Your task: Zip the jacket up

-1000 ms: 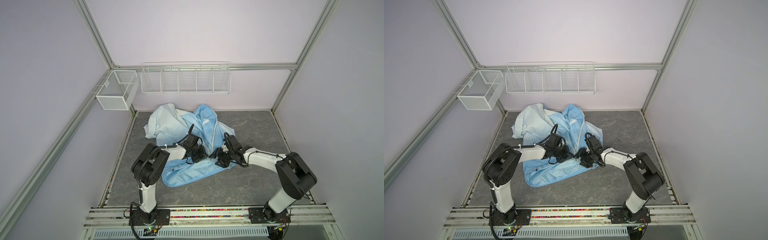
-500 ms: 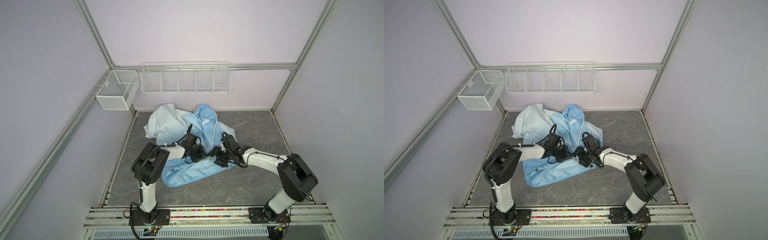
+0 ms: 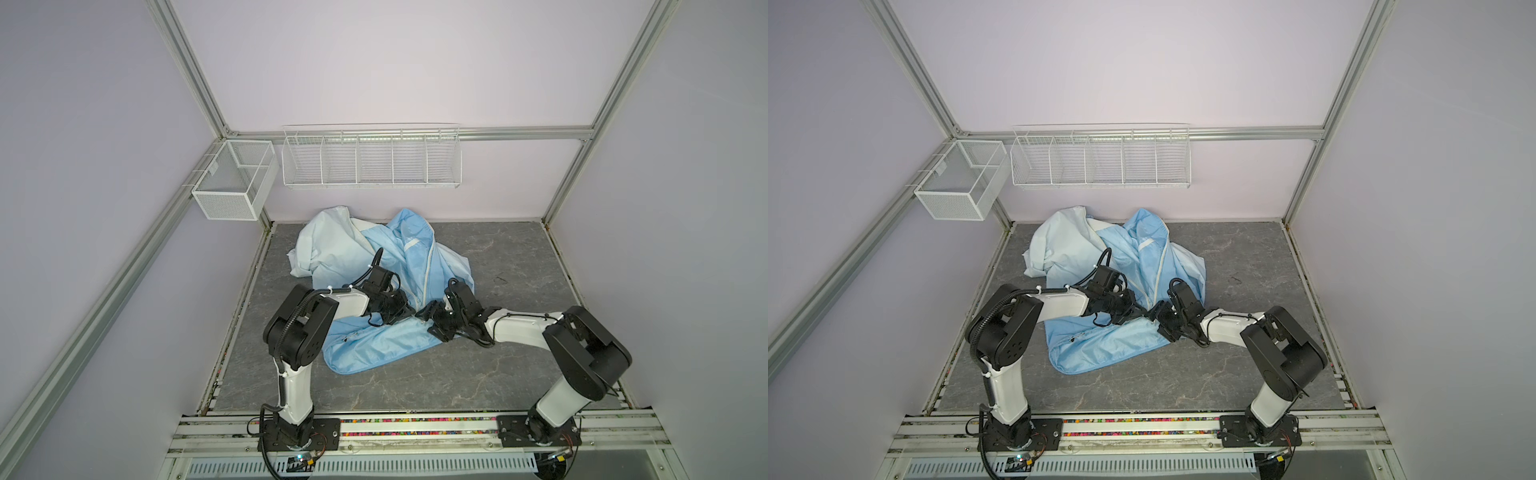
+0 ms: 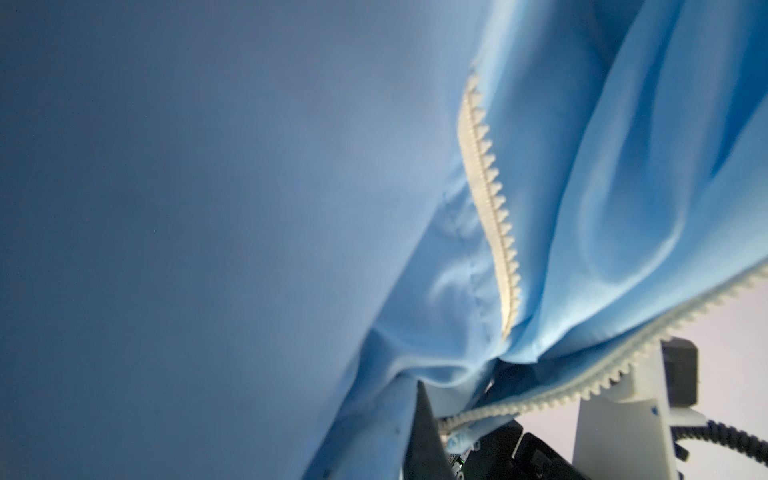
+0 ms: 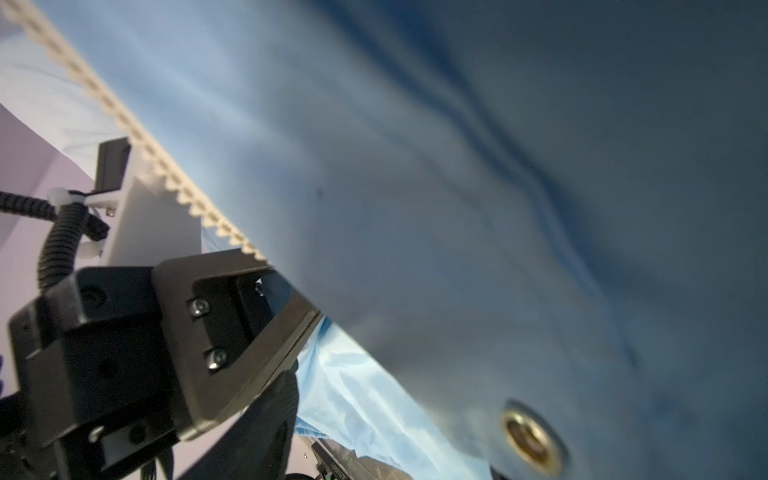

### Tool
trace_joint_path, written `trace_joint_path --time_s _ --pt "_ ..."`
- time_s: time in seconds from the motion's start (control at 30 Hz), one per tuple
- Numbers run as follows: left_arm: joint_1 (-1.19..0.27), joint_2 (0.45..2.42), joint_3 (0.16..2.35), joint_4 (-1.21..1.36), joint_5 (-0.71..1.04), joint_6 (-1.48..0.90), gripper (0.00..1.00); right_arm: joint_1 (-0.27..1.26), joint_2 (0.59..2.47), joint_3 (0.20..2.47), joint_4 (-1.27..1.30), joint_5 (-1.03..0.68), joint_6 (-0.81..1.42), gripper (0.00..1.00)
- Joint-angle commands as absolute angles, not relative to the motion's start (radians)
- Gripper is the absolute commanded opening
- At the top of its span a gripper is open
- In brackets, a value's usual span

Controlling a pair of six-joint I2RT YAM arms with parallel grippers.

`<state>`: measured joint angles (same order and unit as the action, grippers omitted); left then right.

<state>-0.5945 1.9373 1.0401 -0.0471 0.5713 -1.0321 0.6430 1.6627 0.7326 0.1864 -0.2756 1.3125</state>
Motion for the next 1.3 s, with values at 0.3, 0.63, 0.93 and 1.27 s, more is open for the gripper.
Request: trace_joint_path --time_s 0.3,0.63,0.93,1.27 --pt "-0.577 1.966 1.037 -0.072 0.56 -1.01 0.0 0.614 1.646 0.697 0.232 -0.196 1.297 0.6" --pt "-0.577 1.967 1.037 -0.069 0.554 -1.017 0.0 0.593 1.681 0.717 0.259 -0.205 1.271 0.5" --pt "-0.577 1.962 1.031 -0.062 0.549 -1.023 0.0 0.58 1.727 0.751 0.275 -0.244 1.261 0.34" --pt "-0.575 1.965 1.034 -0.06 0.543 -1.034 0.0 0.562 1.754 0.764 0.294 -0.29 1.252 0.19"
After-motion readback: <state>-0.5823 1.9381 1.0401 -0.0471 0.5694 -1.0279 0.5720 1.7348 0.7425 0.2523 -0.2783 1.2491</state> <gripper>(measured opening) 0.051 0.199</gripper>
